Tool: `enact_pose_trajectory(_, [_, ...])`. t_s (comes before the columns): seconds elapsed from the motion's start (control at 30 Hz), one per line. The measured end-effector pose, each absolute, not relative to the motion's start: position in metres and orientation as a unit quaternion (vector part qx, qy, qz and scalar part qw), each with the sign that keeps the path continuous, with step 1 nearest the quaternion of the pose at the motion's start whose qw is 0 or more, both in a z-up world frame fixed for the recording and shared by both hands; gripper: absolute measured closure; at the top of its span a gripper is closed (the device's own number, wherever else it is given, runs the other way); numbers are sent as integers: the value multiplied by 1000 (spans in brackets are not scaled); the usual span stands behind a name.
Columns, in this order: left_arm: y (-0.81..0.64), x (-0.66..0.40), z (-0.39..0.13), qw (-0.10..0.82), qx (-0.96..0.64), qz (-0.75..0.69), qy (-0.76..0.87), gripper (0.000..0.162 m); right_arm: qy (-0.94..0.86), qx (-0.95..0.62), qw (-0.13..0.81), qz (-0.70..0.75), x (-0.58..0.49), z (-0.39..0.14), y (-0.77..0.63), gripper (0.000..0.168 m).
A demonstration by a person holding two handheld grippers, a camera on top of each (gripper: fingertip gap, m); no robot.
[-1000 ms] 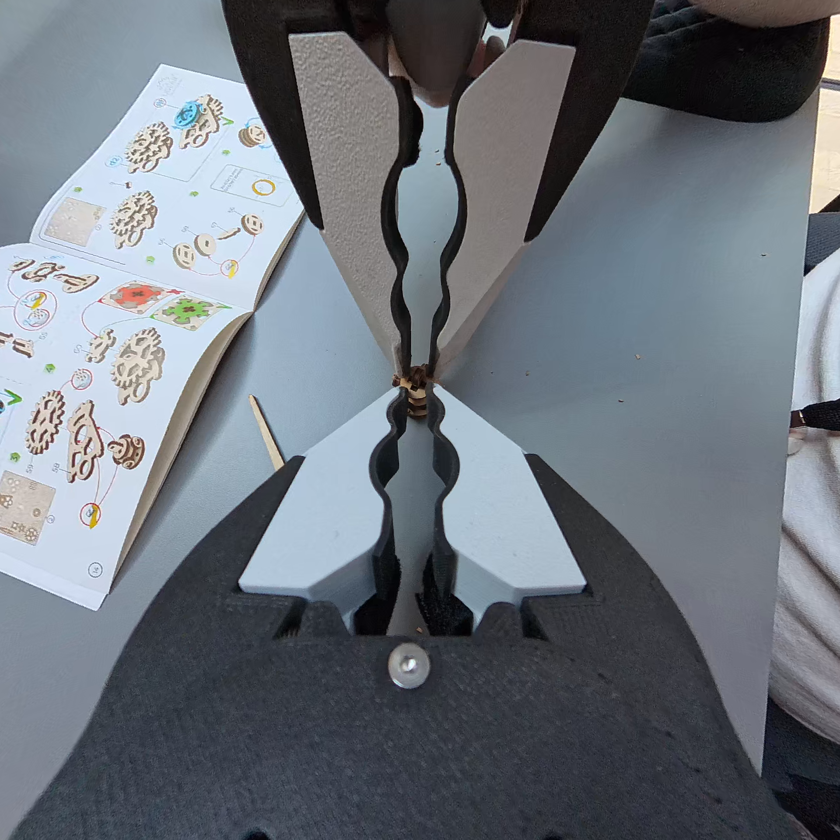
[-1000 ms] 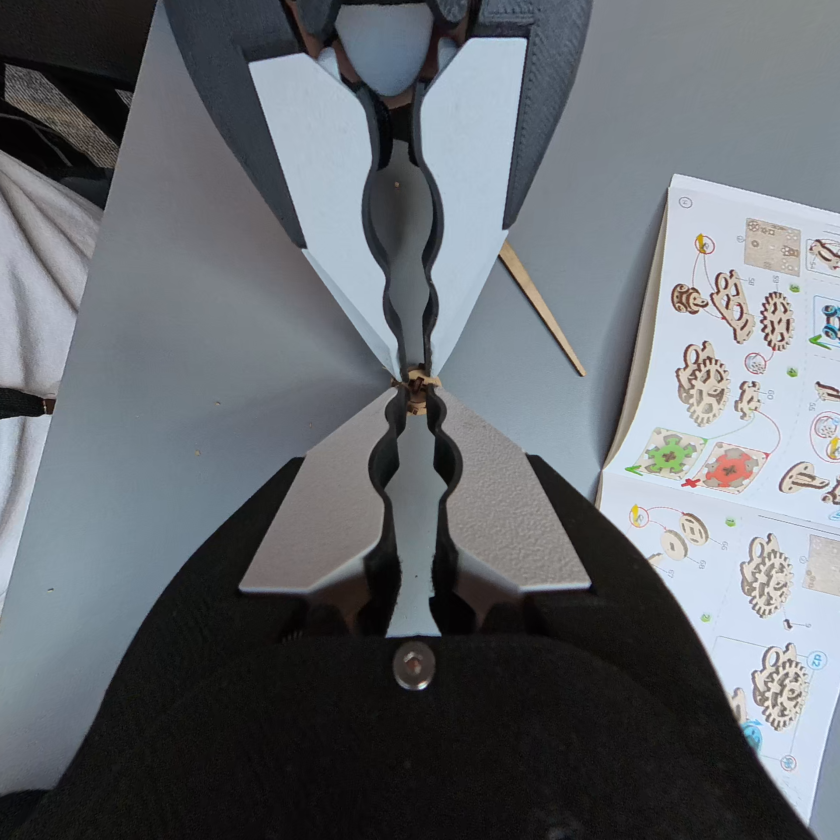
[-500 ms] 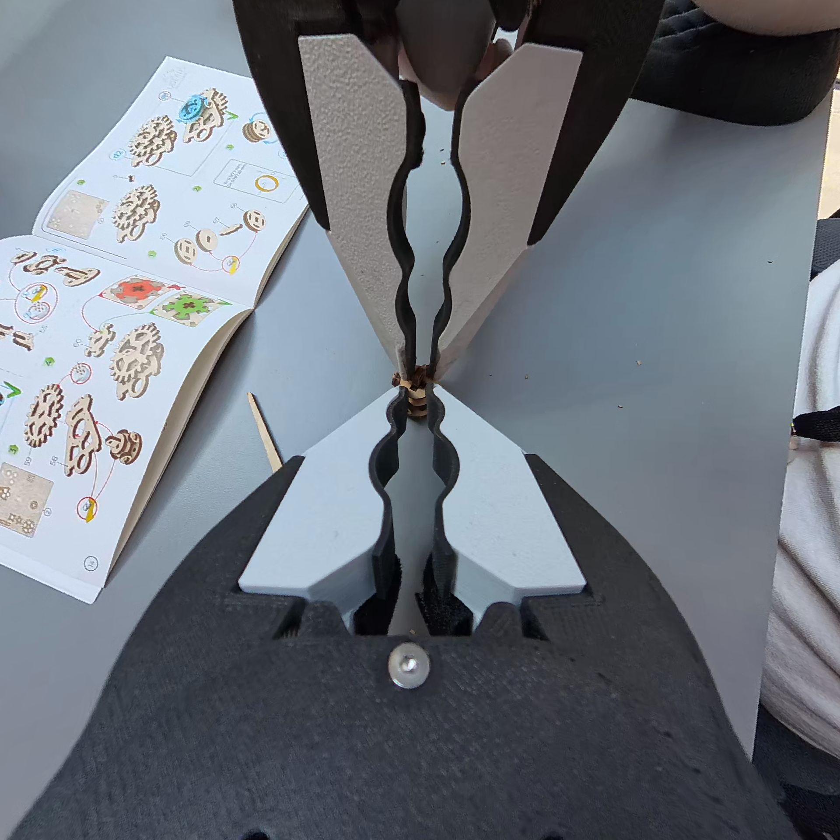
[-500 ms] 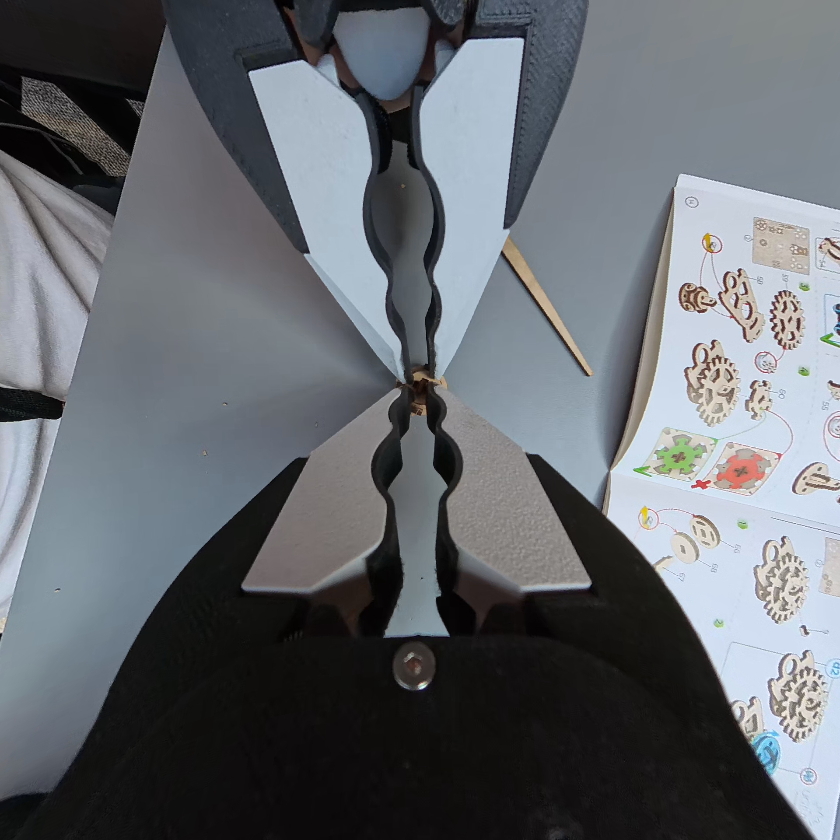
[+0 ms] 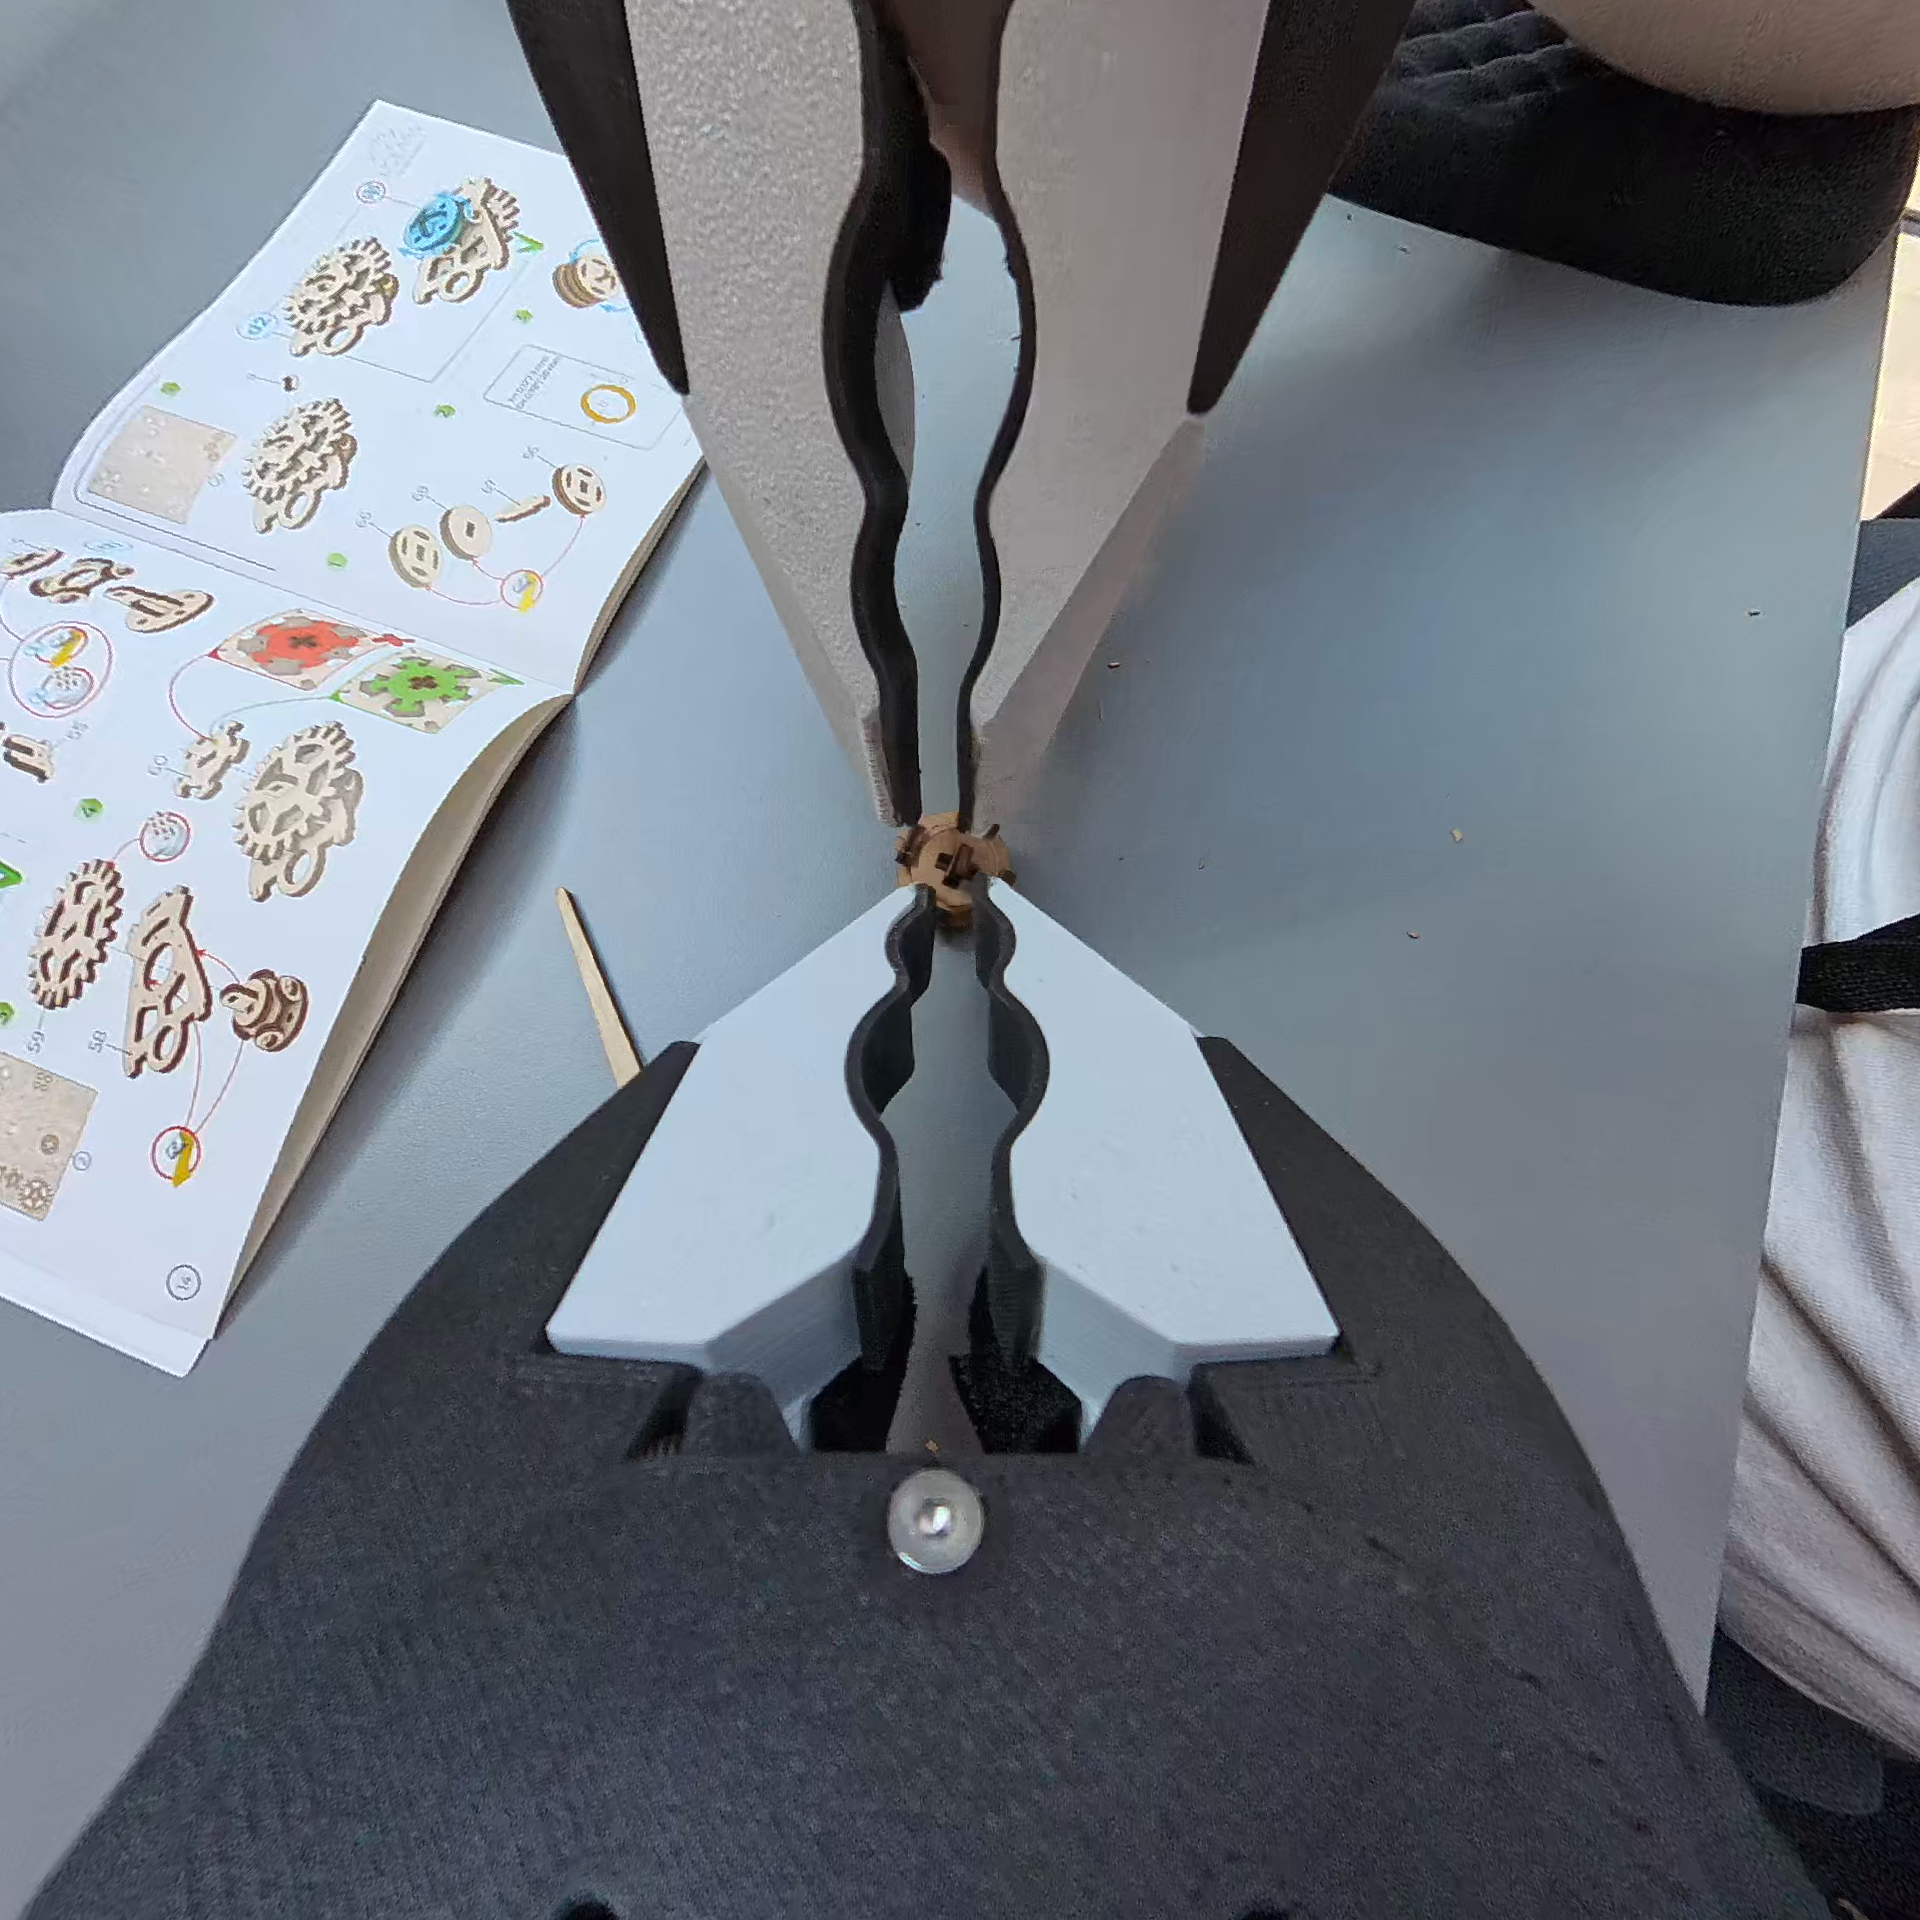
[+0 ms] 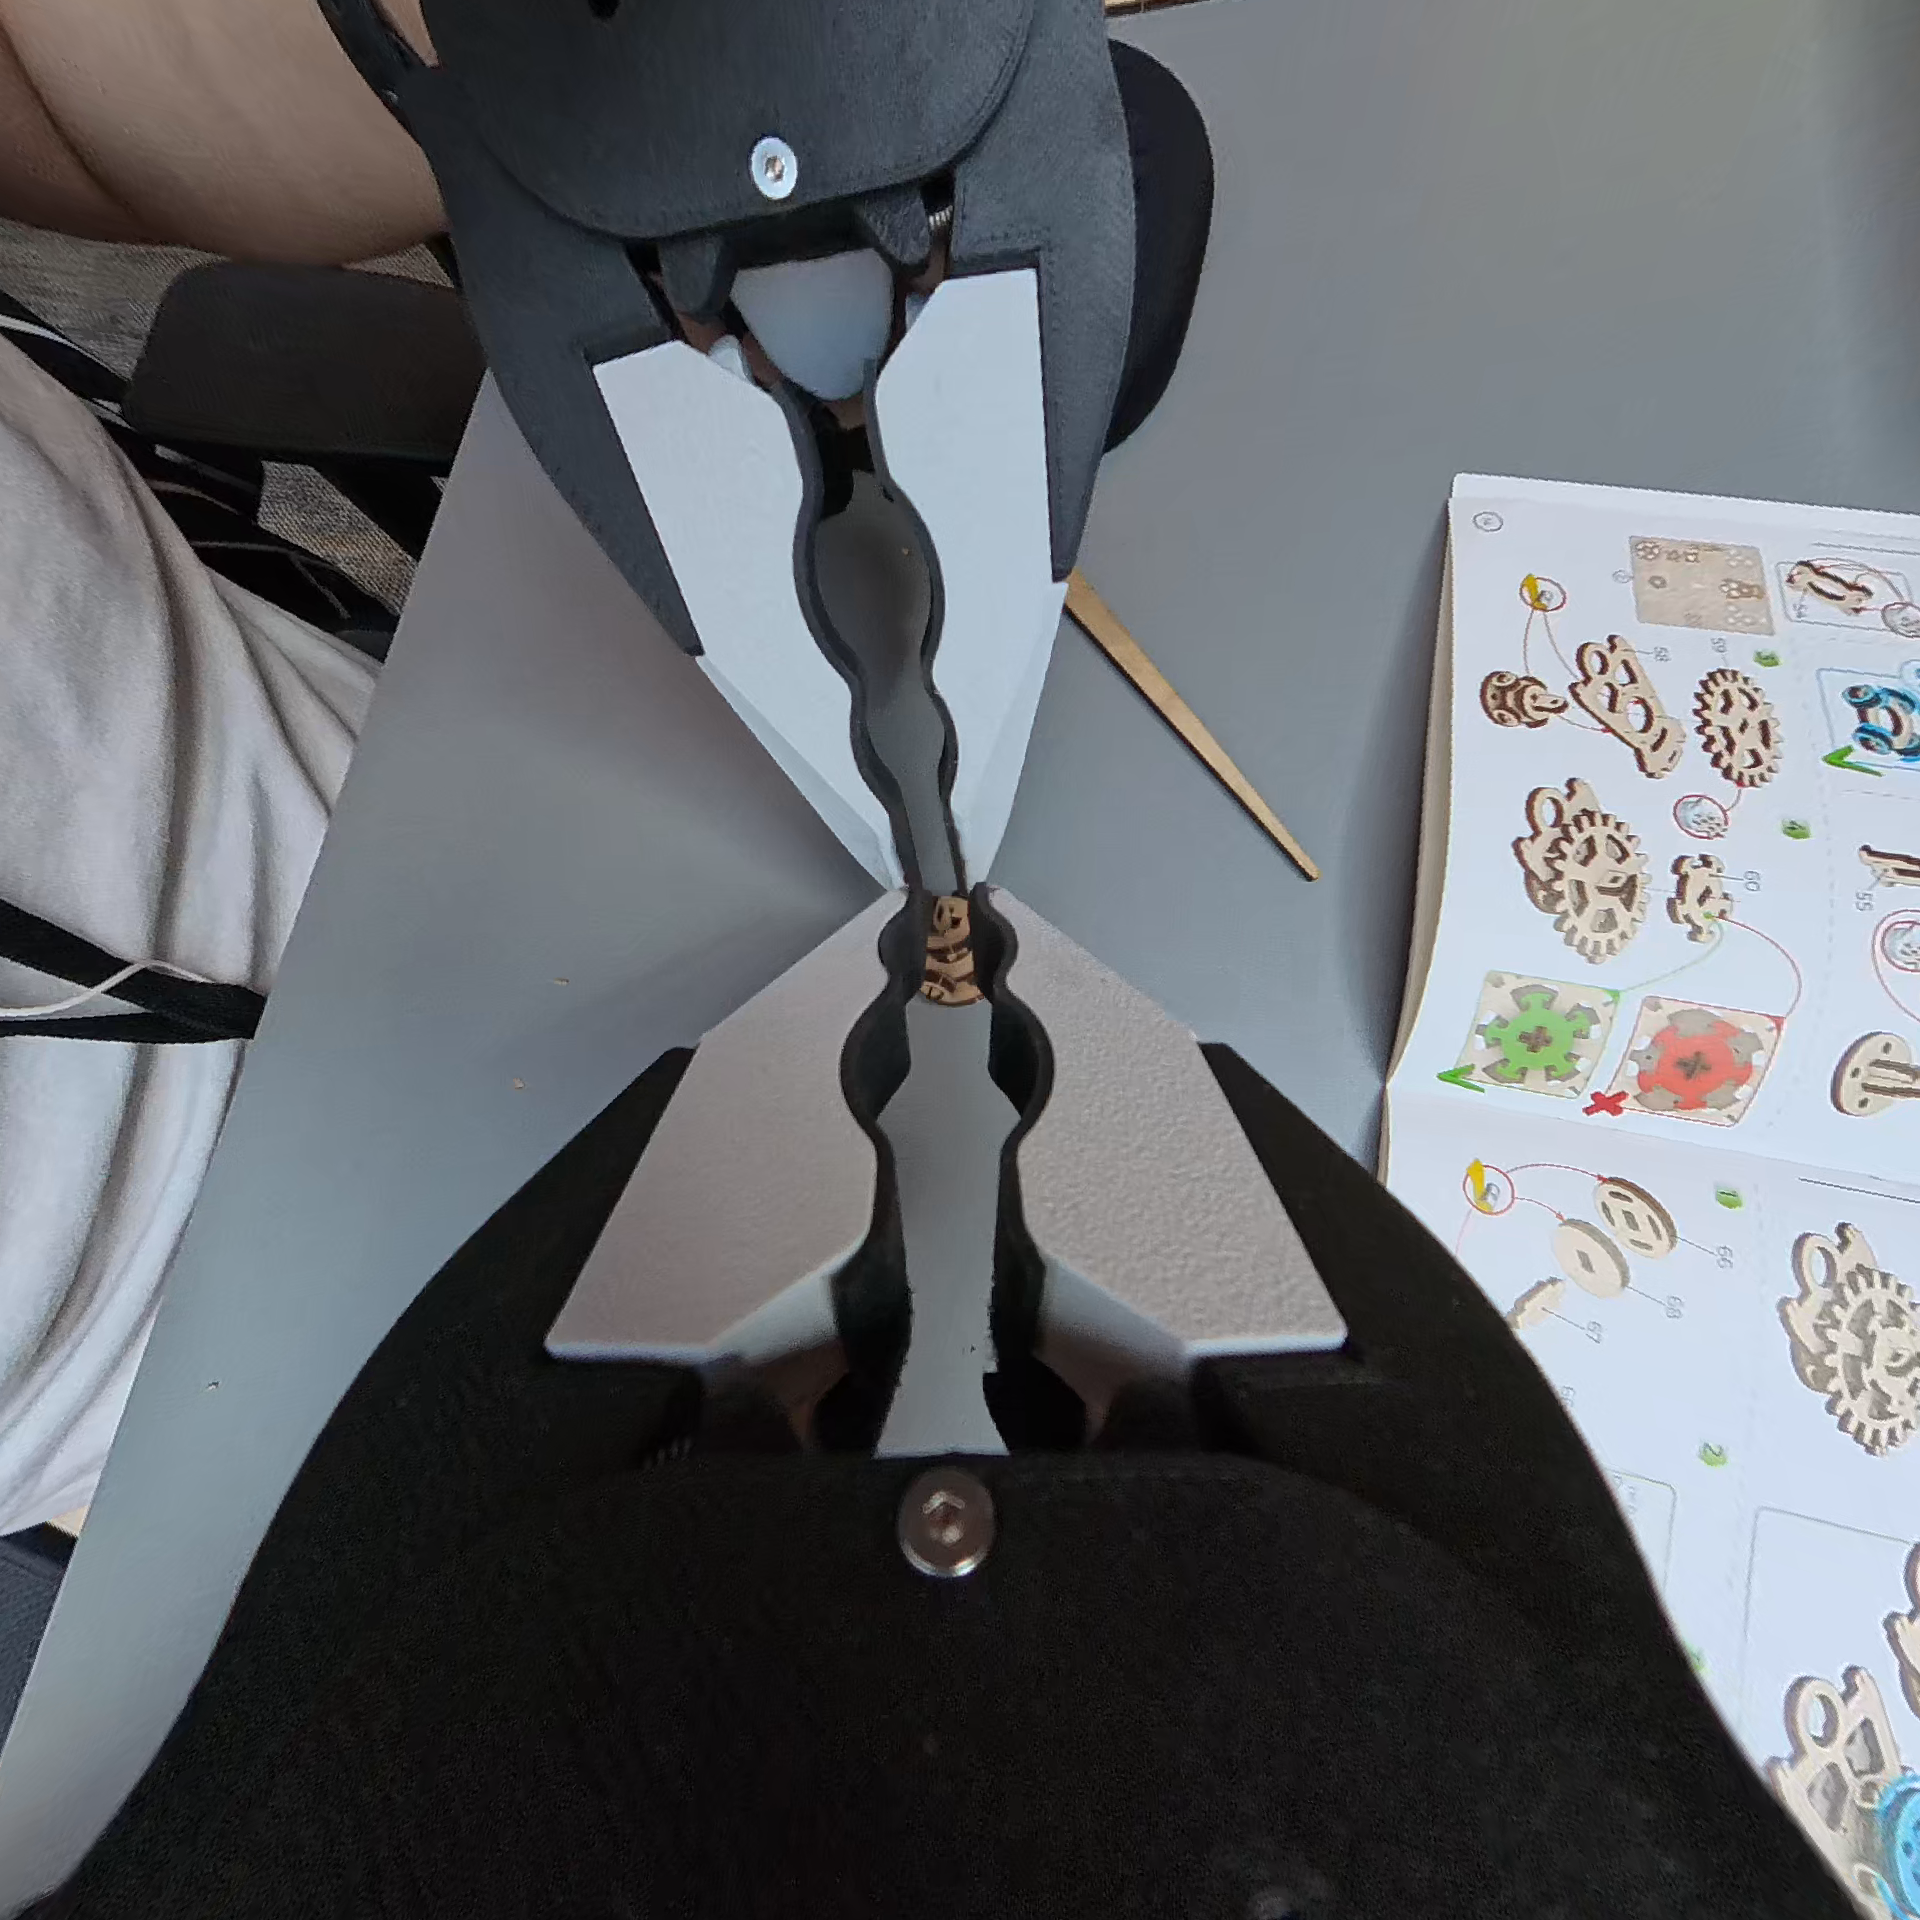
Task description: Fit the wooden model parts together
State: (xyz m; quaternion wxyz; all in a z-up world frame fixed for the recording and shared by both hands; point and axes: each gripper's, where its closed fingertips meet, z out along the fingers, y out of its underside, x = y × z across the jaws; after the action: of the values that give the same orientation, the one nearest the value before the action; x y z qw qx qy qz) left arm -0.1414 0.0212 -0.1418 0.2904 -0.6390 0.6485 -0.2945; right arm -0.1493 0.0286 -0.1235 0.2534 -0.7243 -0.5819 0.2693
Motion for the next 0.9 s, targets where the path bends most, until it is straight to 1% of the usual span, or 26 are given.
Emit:
enact_pose_trajectory(0.13, [20, -142, -136, 294, -640, -315, 636, 156, -589, -732, 238, 248, -141, -135, 29, 164])
enact_pose_trajectory(0.27, [19, -142, -136, 287, -641, -320, 636, 155, -594, -728, 223, 259, -144, -140, 22, 166])
enact_pose_trajectory(0.43, [18, -141, -147, 286, -641, -276, 656, 153, -592, -730, 231, 249, -140, -139, 24, 165])
enact_pose_trajectory(0.6, [13, -134, -140, 298, -640, -293, 645, 153, -602, -712, 243, 267, -139, -131, 20, 164])
enact_pose_trajectory(0.9, [16, -134, -143, 311, -646, -274, 641, 153, -615, -698, 246, 273, -136, -138, 18, 165])
